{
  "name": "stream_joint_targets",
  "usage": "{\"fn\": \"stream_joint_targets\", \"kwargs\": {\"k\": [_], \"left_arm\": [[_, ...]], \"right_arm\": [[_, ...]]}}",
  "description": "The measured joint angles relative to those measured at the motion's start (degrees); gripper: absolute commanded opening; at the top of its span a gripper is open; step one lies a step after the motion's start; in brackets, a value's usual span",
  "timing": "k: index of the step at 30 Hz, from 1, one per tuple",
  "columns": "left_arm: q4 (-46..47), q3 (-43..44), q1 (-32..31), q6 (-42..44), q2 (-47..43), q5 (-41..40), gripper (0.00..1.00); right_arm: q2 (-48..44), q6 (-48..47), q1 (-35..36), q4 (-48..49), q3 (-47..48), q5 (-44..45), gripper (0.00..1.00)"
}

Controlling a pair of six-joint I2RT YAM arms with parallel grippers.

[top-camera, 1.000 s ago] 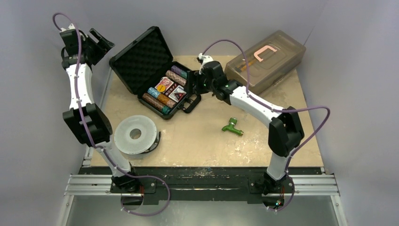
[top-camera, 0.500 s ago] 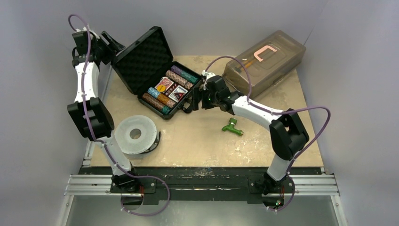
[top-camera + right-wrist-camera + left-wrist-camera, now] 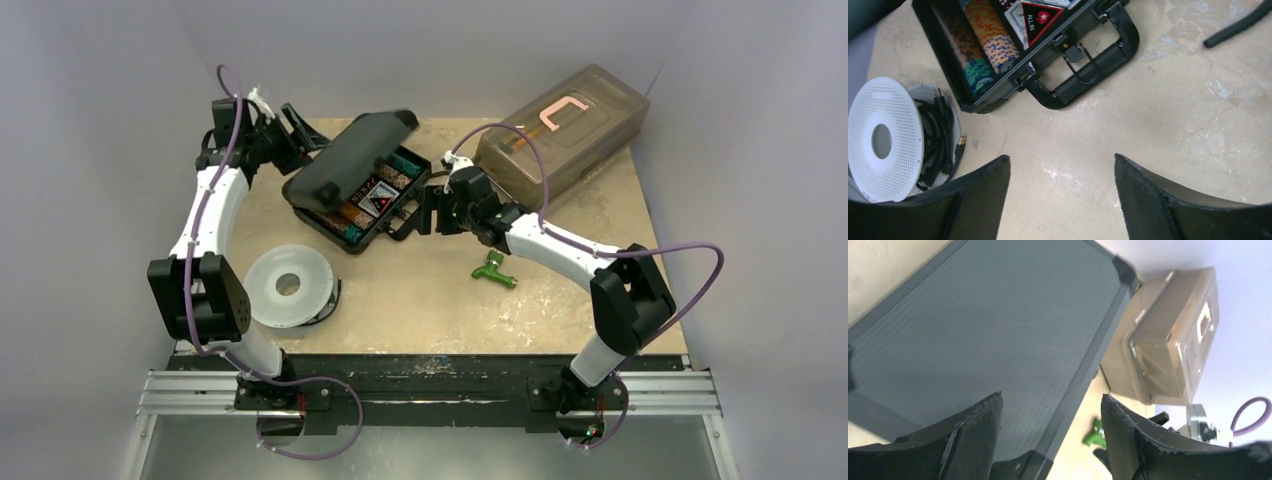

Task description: Pack up texas hold em set

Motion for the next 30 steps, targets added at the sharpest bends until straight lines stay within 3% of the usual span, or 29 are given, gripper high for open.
{"fn": "stream_joint_targets", "kwargs": {"k": [3, 6, 13, 20, 25, 30], "left_arm": [[-0.76, -4.17, -0.66, -0.20, -1.38, 0.63, 0.69], [-1.66, -7.26, -1.64, -0.04, -1.62, 0.63, 0.62], [-5.01, -4.28, -6.23, 3.43, 5.25, 0.48, 0.45], [-9.03, -5.38, -8.15, 5.73, 10.27, 0.63, 0.36], [-8.55, -9.05, -6.60, 5.62, 9.22, 3.54, 0.30], [-6.43, -14.84, -5.75, 4.98, 6.03, 6.23, 0.26]], "right_arm": [[0.44, 1.05, 0.00, 0.31, -0.42, 1.29, 0.59], [2.64, 1.40, 0.00, 1.49, -0.09, 2.47, 0.52], [14.80, 0.76, 0.00, 1.53, 6.47, 5.53, 0.31], [21.40, -1.86, 0.00, 2.03, 11.54, 6.88, 0.12], [21.53, -2.25, 0.00, 2.60, 12.24, 7.61, 0.05], [22.73, -1.77, -0.02, 3.74, 13.62, 8.37, 0.08]]}}
